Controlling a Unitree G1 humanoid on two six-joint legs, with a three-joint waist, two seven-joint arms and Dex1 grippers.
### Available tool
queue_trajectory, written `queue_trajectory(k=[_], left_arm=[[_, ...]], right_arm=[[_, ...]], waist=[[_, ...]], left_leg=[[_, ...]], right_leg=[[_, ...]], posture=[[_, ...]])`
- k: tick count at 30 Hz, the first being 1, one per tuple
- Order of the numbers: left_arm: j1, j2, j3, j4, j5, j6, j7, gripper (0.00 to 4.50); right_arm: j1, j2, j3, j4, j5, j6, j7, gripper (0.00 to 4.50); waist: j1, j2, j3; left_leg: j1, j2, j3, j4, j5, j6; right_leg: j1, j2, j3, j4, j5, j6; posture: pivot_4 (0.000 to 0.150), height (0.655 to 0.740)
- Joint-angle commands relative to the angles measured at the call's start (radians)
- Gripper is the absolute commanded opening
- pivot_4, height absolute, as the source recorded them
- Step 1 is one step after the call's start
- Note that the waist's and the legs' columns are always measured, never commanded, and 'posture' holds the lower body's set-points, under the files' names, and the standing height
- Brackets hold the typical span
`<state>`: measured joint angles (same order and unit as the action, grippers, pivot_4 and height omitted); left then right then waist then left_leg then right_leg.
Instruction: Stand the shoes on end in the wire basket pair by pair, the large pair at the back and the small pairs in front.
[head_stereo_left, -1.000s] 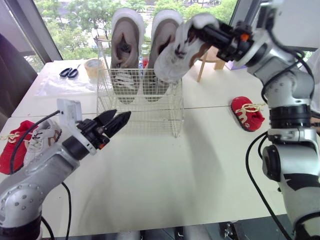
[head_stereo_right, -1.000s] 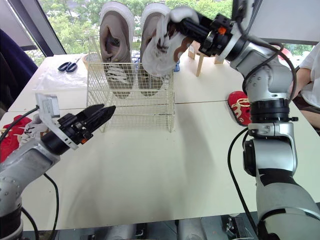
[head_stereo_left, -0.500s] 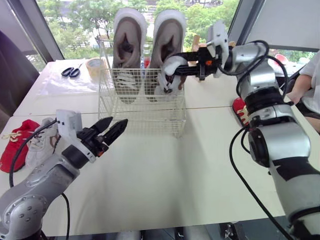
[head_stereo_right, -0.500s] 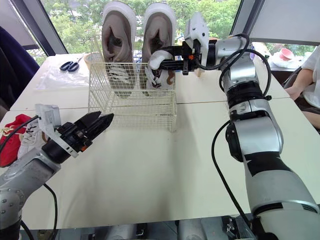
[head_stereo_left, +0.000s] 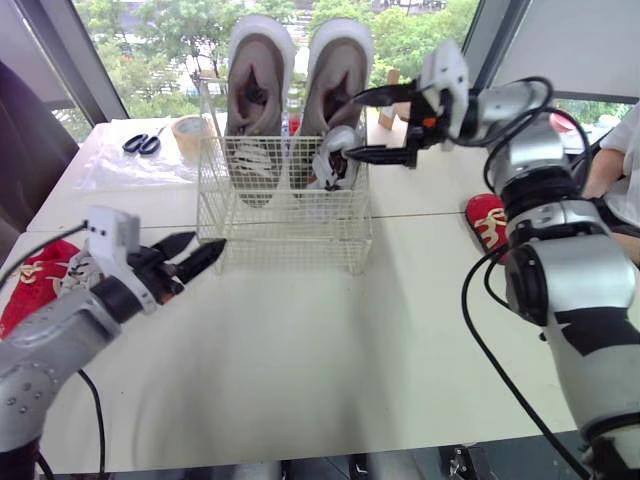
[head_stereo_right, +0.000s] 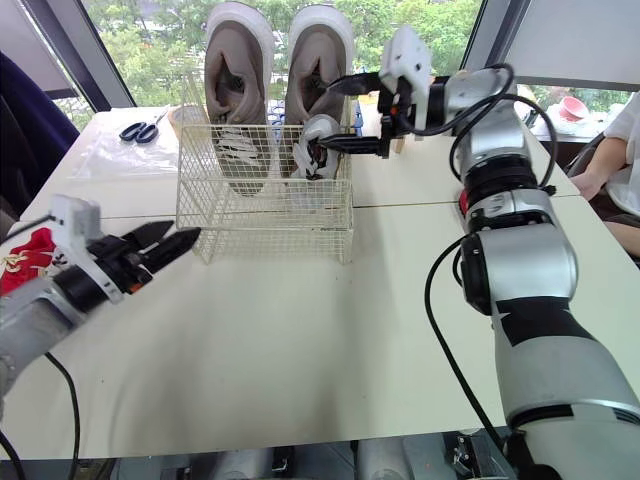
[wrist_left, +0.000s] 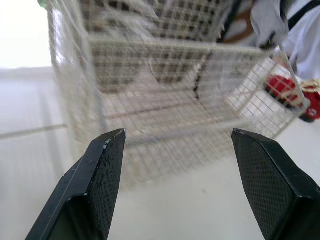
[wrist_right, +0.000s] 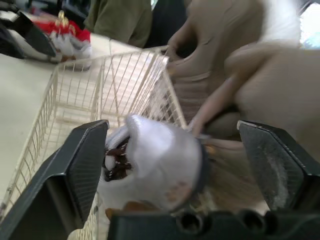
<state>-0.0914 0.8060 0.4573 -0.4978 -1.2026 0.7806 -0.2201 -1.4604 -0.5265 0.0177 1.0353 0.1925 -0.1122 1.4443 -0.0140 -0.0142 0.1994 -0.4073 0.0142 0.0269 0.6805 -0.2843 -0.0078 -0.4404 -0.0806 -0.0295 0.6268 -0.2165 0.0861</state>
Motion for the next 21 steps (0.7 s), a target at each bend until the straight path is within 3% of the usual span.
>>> queue_trajectory(k=[1,2,5,9,12,16,21], left_arm=[[-0.055,0.044,0.095,0.035,-0.082,0.028,0.04,4.23],[-0.077,0.077,0.111,0.054,-0.058,0.044,0.069,4.47],[-0.101,0.124,0.124,0.075,-0.021,0.071,0.108,4.47],[-0.23,0.369,-0.02,0.221,0.034,0.341,0.151,4.47],[-0.392,0.447,-0.151,0.345,0.058,0.555,0.188,4.47],[-0.597,0.403,-0.282,0.483,0.19,0.7,0.23,4.47],[-0.717,0.353,-0.403,0.649,0.356,0.726,0.153,4.47]], right_arm=[[0.025,-0.05,-0.072,-0.24,0.119,0.203,0.04,4.5],[0.057,-0.078,-0.077,-0.329,0.125,0.241,0.031,4.5],[0.121,-0.118,-0.077,-0.485,0.13,0.304,-0.009,4.5],[0.196,-0.239,-0.09,-0.768,0.248,0.588,0.029,4.5],[0.314,-0.316,-0.07,-1.001,0.383,0.777,0.095,4.5],[0.471,-0.348,-0.054,-1.221,0.465,0.855,0.075,4.5],[0.567,-0.332,-0.05,-1.308,0.473,0.87,-0.024,4.5]], waist=[[0.0,0.0,0.0],[0.001,0.0,0.0],[0.002,0.0,0.0],[0.006,0.001,0.002],[0.004,0.0,0.001],[-0.003,0.0,0.001],[0.0,-0.001,0.001]], left_leg=[[0.0,0.0,0.0,0.0,0.0,0.0],[0.0,0.001,0.0,0.0,0.0,0.0],[0.0,0.001,-0.001,0.0,0.0,0.0],[0.0,-0.002,0.0,0.0,0.0,0.0],[0.0,-0.002,-0.001,0.0,0.0,0.0],[0.001,-0.002,-0.001,-0.001,0.0,0.0],[0.001,-0.002,0.001,0.0,0.001,-0.001]], right_leg=[[0.0,0.0,0.0,0.0,0.001,0.001],[0.0,0.0,0.0,0.0,0.001,0.001],[0.0,0.0,-0.001,0.001,0.001,0.001],[-0.001,0.0,-0.001,0.002,0.001,0.001],[-0.001,0.0,-0.002,0.002,0.001,0.002],[0.001,0.0,-0.002,0.003,0.0,0.002],[-0.001,0.001,-0.001,0.004,0.001,0.002]], posture=[[0.15,0.74],[0.15,0.74],[0.15,0.74],[0.15,0.74],[0.15,0.74],[0.15,0.74],[0.15,0.74]])
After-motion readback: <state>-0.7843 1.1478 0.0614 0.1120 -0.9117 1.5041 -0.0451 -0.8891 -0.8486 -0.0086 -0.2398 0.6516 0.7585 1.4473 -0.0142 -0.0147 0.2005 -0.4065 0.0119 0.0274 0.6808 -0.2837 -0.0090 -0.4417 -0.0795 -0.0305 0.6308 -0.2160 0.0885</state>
